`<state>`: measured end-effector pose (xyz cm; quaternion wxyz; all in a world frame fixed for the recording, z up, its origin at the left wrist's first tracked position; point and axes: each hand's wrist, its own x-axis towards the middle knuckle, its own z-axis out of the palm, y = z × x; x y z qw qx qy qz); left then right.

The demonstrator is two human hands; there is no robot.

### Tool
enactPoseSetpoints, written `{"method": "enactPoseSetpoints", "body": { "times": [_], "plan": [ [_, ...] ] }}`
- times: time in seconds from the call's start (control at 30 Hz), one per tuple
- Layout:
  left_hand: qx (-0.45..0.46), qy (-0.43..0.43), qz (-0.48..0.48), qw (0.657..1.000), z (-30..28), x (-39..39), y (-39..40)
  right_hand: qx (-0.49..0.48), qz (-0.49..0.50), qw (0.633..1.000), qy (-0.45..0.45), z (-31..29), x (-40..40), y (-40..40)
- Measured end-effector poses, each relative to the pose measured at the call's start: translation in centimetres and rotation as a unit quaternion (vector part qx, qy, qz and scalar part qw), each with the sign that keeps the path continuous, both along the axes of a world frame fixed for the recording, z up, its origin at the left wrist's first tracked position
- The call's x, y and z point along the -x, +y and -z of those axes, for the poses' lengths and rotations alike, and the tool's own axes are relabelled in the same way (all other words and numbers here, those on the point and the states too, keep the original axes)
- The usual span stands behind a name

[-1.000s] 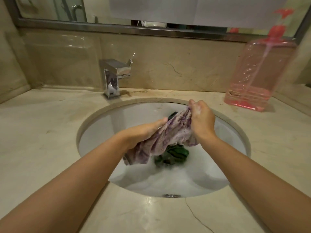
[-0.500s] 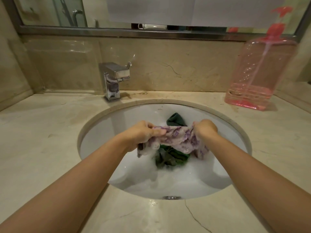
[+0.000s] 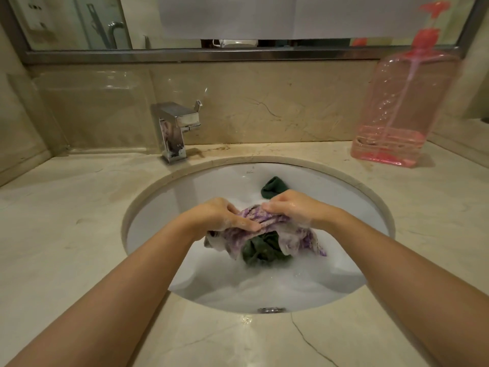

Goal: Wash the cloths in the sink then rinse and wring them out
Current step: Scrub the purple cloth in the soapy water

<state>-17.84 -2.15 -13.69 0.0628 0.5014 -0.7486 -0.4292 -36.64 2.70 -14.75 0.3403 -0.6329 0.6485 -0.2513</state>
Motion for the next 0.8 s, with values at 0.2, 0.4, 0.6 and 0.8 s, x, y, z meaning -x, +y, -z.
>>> {"method": "enactPoseSetpoints", "body": {
  "times": [0.2,0.4,0.6,0.8],
  "plan": [
    [-0.031,0.109,-0.049,0.992,-0.4,0.6,0.3,0.168,0.081,0.98,0.063,0.3,-0.1,-0.4],
    [-0.021,0.279,-0.188,0.942,-1.0,1.8,0.6,0.218,0.147,0.965,-0.015,-0.2,-1.5,-0.1],
    [-0.049,0.418,-0.227,0.879,-1.0,3.3,2.5,0.411,0.209,0.883,0.091,-1.3,-6.2,1.4],
    [-0.118,0.447,-0.217,0.86,-1.0,4.5,3.2,0.417,0.24,0.876,0.024,-1.5,-7.1,1.0]
  ]
}}
